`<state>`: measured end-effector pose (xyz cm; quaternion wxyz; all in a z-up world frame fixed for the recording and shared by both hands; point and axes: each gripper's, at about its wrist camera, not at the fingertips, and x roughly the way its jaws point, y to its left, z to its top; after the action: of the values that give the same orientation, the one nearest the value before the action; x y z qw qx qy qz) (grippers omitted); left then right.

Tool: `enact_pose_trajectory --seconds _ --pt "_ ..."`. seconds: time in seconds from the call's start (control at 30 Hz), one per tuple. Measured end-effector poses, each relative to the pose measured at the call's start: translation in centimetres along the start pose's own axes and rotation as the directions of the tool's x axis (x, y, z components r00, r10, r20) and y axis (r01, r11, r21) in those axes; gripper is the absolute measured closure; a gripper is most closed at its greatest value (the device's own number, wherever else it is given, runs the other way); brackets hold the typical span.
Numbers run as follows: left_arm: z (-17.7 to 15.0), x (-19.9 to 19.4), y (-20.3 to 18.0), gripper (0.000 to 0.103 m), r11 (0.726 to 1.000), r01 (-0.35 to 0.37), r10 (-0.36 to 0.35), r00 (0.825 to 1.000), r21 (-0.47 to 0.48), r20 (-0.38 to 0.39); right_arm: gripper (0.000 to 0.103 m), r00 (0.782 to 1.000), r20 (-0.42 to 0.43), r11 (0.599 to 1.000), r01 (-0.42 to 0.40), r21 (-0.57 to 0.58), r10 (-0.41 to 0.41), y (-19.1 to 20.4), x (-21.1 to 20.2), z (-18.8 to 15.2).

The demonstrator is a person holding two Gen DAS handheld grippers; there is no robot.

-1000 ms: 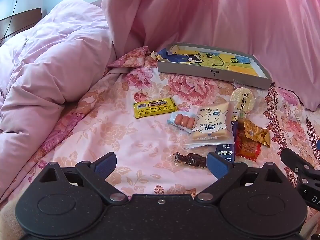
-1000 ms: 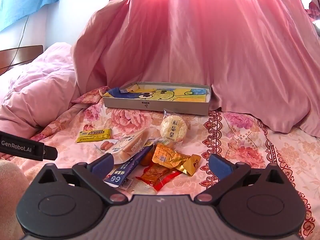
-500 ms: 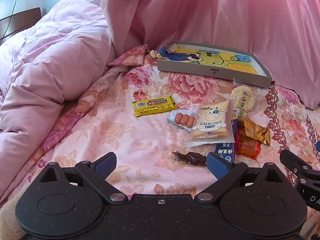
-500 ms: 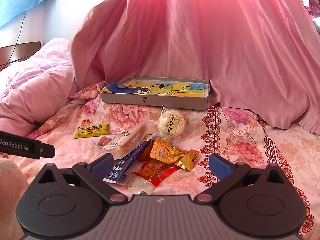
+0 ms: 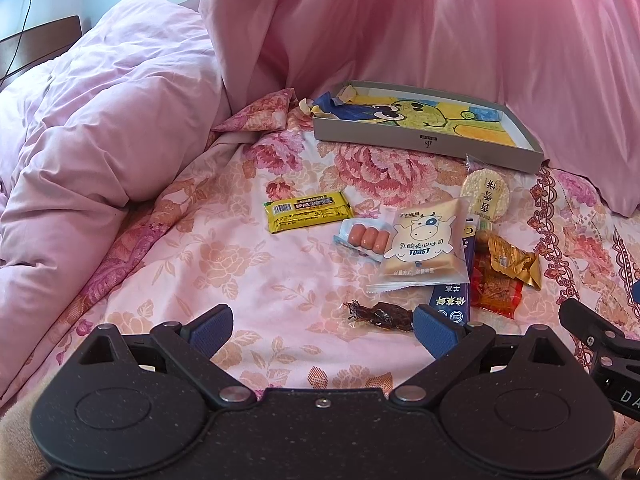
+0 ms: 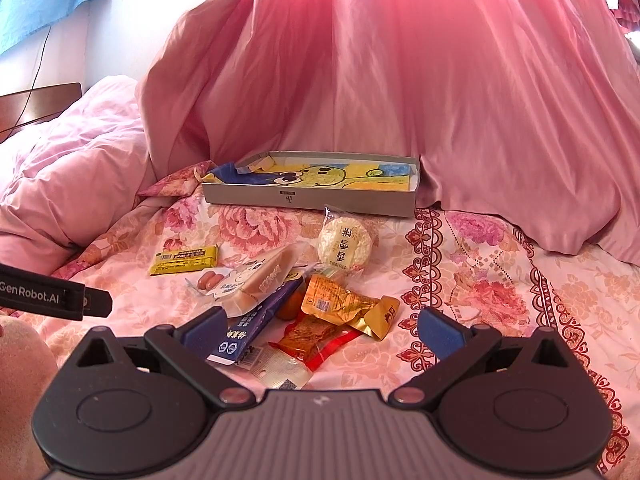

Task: Organize snacks

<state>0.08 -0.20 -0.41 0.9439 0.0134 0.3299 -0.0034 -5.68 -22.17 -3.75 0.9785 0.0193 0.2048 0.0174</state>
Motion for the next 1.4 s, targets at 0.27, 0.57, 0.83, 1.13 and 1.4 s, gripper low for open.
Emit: enact_pose_trajectory --seconds 0.27,0.57,0.83,1.13,1.4 --pt "0.02 0.00 -0.01 0.006 1.000 0.000 0.000 1.000 0.001 -0.001 0.000 1.000 -0.003 1.000 -0.001 0.002 0.001 -0.04 0.01 -0.09" --pt "-0.08 -0.01 -0.08 0.006 1.000 0.004 -0.004 1.000 0.000 -0.003 0.000 1.000 -0.007 1.000 -0.001 0.002 0.001 -0.01 0.06 -0.14" --pt "-0.13 0.01 -0.13 0.006 1.000 0.004 -0.004 1.000 0.000 -0.004 0.000 1.000 -0.011 1.000 -0.003 0.004 0.003 0.02 0.08 -0.25" --pt "-0.34 0.10 -0.38 0.006 1.000 0.009 -0.009 1.000 0.002 -0.009 0.000 1.000 -0.021 1.000 -0.004 0.004 0.004 0.02 0.18 -0.34" --pt "-0.10 0.32 -0.35 0.006 1.000 0.018 -0.018 1.000 0.005 -0.026 0.000 0.999 -0.051 1.000 0.010 -0.003 -0.010 -0.06 0.45 -0.29"
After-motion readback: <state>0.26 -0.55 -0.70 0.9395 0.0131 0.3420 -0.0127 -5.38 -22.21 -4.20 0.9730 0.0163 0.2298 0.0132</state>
